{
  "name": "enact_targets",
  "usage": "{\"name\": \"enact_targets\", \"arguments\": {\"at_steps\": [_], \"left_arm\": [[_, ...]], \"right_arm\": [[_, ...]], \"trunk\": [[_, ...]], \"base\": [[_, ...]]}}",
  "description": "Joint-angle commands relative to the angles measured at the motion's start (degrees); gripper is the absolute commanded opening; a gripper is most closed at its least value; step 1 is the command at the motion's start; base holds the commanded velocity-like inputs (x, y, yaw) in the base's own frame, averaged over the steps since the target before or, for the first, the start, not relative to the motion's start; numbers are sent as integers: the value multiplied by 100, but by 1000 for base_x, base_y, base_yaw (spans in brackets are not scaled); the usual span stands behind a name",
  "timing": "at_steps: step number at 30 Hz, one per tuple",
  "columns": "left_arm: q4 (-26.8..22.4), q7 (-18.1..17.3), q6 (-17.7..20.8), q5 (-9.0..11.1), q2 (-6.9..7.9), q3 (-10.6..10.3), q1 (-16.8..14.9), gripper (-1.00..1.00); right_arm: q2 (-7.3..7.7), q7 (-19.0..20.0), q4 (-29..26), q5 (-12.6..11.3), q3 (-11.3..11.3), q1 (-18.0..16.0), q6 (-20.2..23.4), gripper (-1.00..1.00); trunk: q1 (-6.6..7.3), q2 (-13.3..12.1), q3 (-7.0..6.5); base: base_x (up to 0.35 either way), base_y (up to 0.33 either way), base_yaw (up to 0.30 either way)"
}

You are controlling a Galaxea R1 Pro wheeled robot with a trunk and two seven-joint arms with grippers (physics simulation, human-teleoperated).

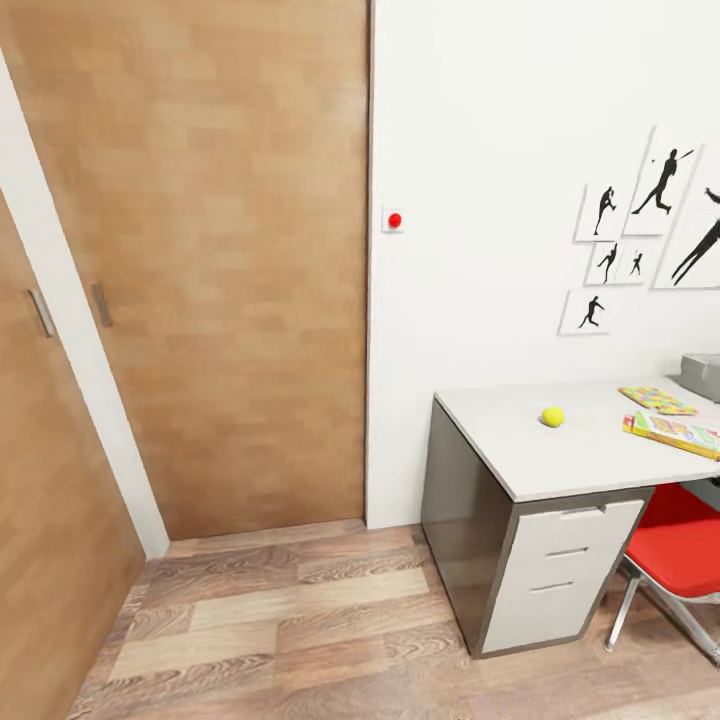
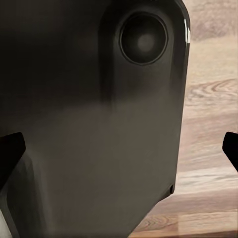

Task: Put all the toys in the child's room - the three board games (two on the bed and one on the table), the two jigsaw puzzles on the table, and the tennis ball on the table - inside the toy box on the table in the child's room.

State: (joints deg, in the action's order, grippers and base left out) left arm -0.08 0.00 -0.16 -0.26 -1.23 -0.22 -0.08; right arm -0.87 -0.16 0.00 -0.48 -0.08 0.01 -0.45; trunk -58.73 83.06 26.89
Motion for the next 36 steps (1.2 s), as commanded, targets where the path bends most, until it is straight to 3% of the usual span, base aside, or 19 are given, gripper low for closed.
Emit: {"name": "enact_targets", "arguments": {"at_steps": [1, 15, 22, 36], "left_arm": [[-1, 0, -2, -4, 0, -4, -1, 100], [9, 0, -4, -7, -1, -11, -1, 100], [12, 0, -1, -7, 0, -20, -1, 100], [15, 0, 1, -9, 1, -22, -1, 100]], "right_arm": [[-1, -2, 0, -5, -1, -1, -5, 100], [7, -2, 0, -5, -1, -1, -8, 100], [8, -2, 0, -3, -1, -1, -8, 100], [-7, -2, 0, 15, 10, -1, -11, 100]], "trunk": [[0, 2, 4], [0, 2, 4], [154, -279, -122], [461, -840, -373]], "base": [[0, 0, -284], [0, 0, -284], [0, 0, -166], [0, 0, -20]]}}
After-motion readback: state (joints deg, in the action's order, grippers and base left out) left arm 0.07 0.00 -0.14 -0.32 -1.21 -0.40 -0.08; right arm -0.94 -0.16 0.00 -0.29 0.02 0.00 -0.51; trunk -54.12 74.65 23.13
